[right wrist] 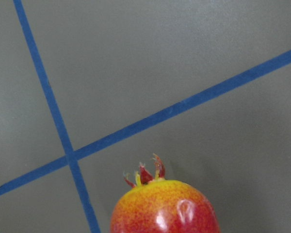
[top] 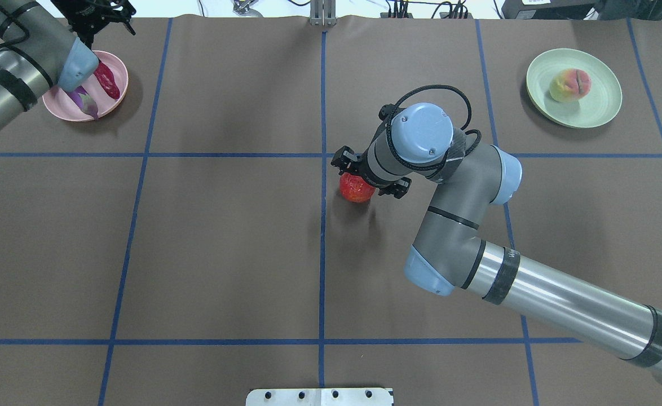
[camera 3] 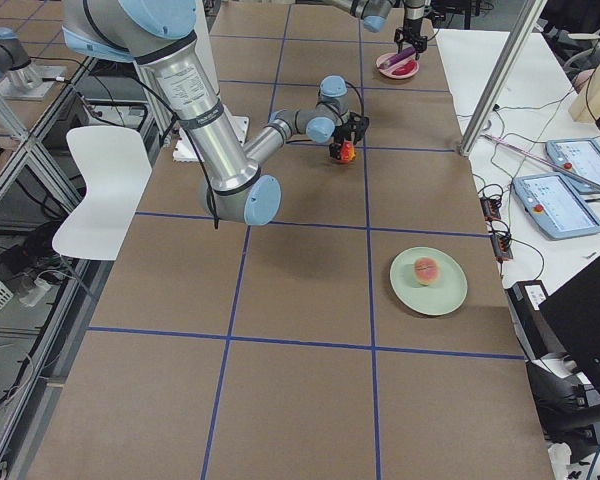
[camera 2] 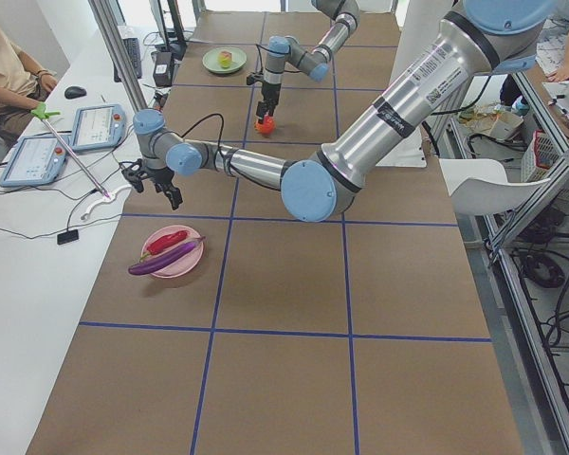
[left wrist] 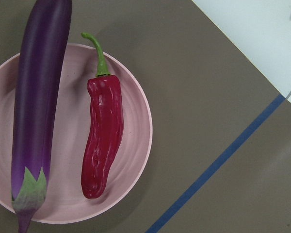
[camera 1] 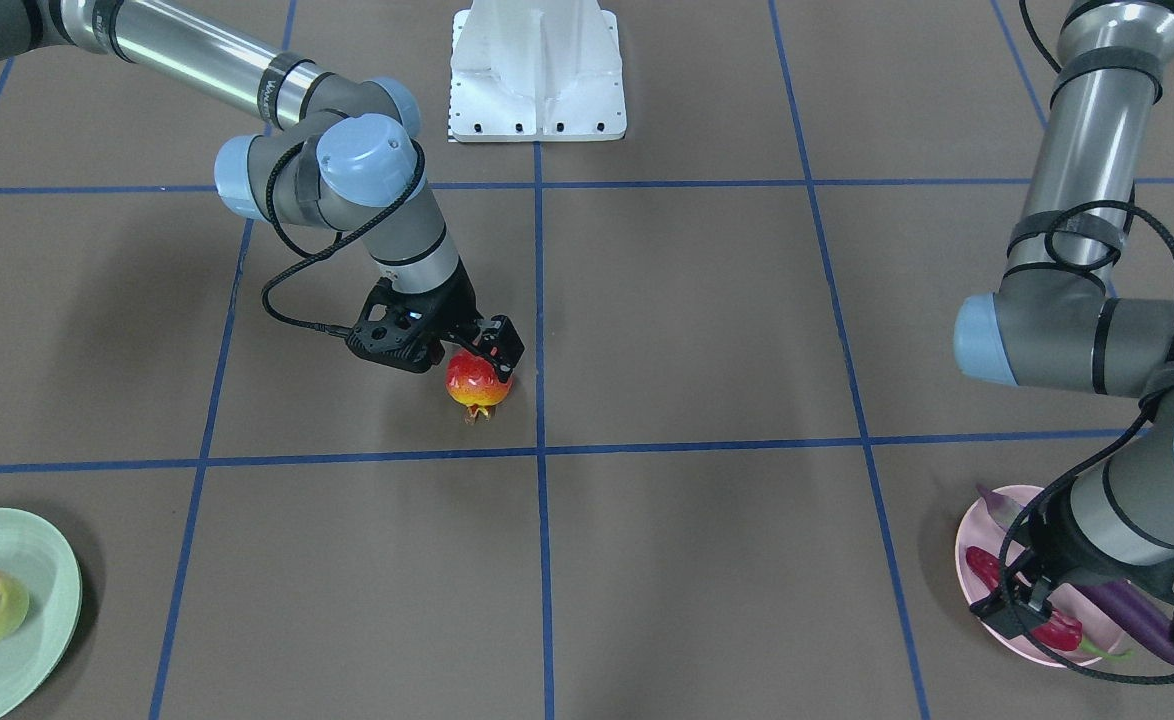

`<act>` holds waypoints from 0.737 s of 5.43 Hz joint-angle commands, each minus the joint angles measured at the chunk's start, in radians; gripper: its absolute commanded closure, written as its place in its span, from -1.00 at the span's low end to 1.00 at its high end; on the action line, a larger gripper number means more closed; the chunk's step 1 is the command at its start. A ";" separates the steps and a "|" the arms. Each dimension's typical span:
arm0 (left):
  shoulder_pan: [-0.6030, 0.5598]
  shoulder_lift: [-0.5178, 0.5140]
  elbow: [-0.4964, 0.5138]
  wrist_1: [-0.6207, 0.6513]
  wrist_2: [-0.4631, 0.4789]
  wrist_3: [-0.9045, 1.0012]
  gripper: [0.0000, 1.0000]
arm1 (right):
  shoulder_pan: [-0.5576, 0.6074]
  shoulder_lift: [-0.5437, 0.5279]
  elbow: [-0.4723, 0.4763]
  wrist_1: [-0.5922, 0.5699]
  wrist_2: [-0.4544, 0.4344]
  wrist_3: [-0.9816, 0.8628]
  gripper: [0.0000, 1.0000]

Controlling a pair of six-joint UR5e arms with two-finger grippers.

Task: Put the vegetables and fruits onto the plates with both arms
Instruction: 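Move the right gripper down onto the red pomegranate and grasp it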

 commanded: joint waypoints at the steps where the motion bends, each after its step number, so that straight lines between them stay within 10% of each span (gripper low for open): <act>1: 0.003 0.000 0.000 0.000 0.000 0.000 -1.00 | -0.015 0.000 -0.009 0.003 -0.006 0.003 -0.77; 2: 0.004 0.000 0.000 0.000 0.000 0.001 -1.00 | -0.013 0.000 -0.006 0.010 -0.004 0.000 0.98; 4: 0.007 -0.002 -0.040 0.014 -0.003 -0.002 -1.00 | 0.057 -0.007 0.000 -0.002 0.043 -0.015 1.00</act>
